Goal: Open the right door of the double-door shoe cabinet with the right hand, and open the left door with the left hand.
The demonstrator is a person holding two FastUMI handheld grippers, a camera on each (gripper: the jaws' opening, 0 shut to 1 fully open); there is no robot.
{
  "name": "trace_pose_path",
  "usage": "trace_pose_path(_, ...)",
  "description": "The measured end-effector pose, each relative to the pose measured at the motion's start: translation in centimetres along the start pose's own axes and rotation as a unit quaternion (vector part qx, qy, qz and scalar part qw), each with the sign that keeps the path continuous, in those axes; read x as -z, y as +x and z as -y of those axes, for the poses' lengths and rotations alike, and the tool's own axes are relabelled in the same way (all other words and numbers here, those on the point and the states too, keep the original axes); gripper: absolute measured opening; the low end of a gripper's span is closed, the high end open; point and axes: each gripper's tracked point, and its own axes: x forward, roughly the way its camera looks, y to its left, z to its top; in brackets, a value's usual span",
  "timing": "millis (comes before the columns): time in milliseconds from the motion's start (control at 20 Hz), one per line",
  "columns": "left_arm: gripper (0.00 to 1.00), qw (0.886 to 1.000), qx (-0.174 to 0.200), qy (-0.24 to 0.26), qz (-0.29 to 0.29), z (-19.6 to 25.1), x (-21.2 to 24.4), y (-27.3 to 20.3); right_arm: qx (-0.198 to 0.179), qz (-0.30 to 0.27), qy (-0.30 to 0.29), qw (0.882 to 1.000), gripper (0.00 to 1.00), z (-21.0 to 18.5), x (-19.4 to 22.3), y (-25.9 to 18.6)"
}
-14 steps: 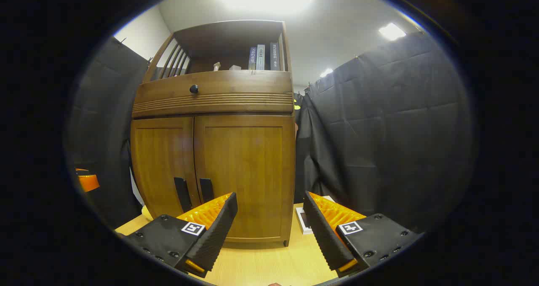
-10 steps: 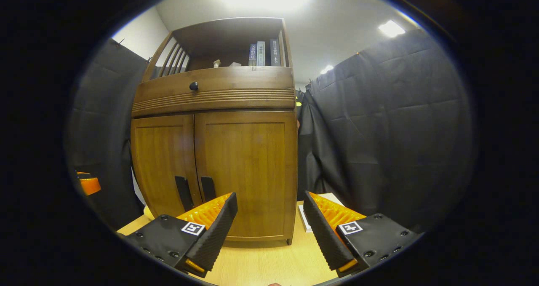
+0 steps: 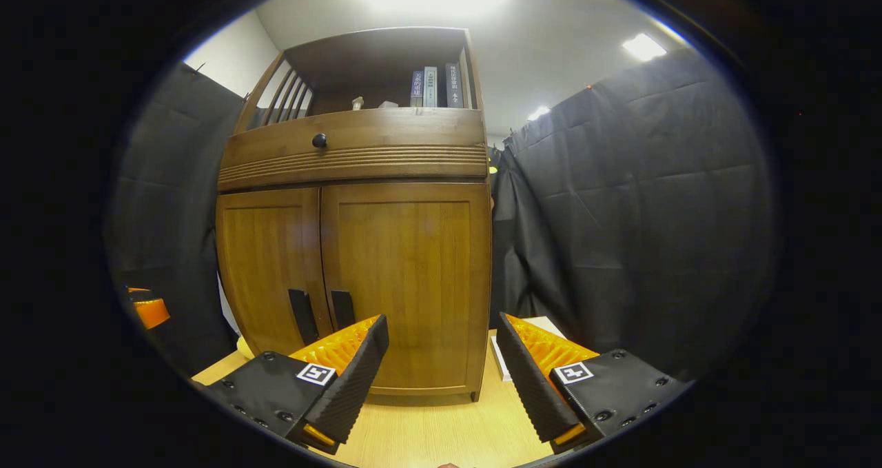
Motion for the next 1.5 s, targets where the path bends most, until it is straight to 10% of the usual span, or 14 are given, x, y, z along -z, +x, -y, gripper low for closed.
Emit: trace_pose_path(1500, 0.89, 0.997, -0.059, -0.02, -0.036, -1.5, 1.1, 1.1, -0.091, -0.012, 0.042, 0.995, 0.98, -13.3, -0.8, 11.1)
